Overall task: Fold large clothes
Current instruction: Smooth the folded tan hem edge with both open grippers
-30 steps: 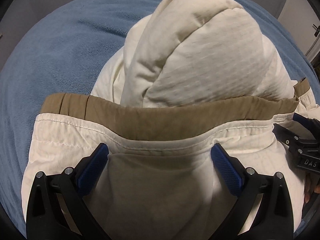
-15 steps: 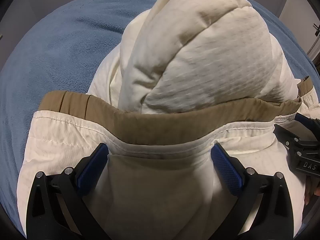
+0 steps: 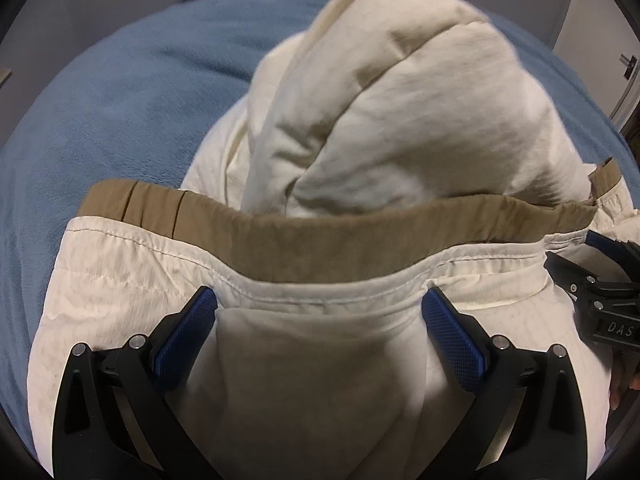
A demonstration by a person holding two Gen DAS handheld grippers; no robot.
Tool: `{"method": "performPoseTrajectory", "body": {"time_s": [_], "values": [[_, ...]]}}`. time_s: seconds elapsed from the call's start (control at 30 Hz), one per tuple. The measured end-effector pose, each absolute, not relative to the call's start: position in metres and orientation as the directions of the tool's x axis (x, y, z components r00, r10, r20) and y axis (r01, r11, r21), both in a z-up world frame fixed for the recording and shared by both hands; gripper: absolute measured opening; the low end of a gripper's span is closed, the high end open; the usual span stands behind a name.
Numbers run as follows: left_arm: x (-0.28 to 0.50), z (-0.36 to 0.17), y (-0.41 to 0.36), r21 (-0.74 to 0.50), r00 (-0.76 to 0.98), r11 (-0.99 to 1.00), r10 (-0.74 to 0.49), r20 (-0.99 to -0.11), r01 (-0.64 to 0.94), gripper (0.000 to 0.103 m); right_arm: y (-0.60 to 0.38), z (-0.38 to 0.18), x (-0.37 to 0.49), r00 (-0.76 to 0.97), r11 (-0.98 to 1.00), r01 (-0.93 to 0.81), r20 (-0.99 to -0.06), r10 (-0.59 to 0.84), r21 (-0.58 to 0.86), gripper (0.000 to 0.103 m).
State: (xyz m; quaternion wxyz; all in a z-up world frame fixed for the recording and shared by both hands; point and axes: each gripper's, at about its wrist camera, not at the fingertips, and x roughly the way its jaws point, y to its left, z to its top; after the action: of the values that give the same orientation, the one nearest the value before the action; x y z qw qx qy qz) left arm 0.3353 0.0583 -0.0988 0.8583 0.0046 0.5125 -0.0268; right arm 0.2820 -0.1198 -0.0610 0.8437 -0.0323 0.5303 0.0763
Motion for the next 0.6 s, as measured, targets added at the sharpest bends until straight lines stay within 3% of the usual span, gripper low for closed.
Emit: {"method": "performPoseTrajectory", "body": {"time_s": [0.23, 0.33, 0.43, 0.6], "values": [[0.292, -0.064, 0.081, -0.034, 0.525, 0.996, -0.073, -0.848, 0.082, 0.097, -0.15, -0.028, 0.252, 0.509, 0.979, -0.182, -0.843, 0.175, 0.093, 0.095], [0.279, -0.054, 0.116, -0.106, 0.516, 0.993, -0.115, -0.849, 0.047, 0.094, -0.181, -0.014, 0.241, 0.519, 0.984, -0.158, -0.841, 0.154, 0.083, 0.095], [0.272, -0.058, 0.142, -0.171, 0.484, 0.985, -0.16, -0.86, 0.022, 0.09, -0.209, -0.01, 0.237, 0.509, 0.991, -0.125, -0.855, 0.099, 0.041, 0.095], [0.271, -0.078, 0.144, -0.137, 0.45, 0.989, -0.146, -0.881, 0.051, 0.094, -0.239, -0.025, 0.239, 0.485, 0.995, -0.085, -0.871, 0.081, 0.045, 0.095]]}}
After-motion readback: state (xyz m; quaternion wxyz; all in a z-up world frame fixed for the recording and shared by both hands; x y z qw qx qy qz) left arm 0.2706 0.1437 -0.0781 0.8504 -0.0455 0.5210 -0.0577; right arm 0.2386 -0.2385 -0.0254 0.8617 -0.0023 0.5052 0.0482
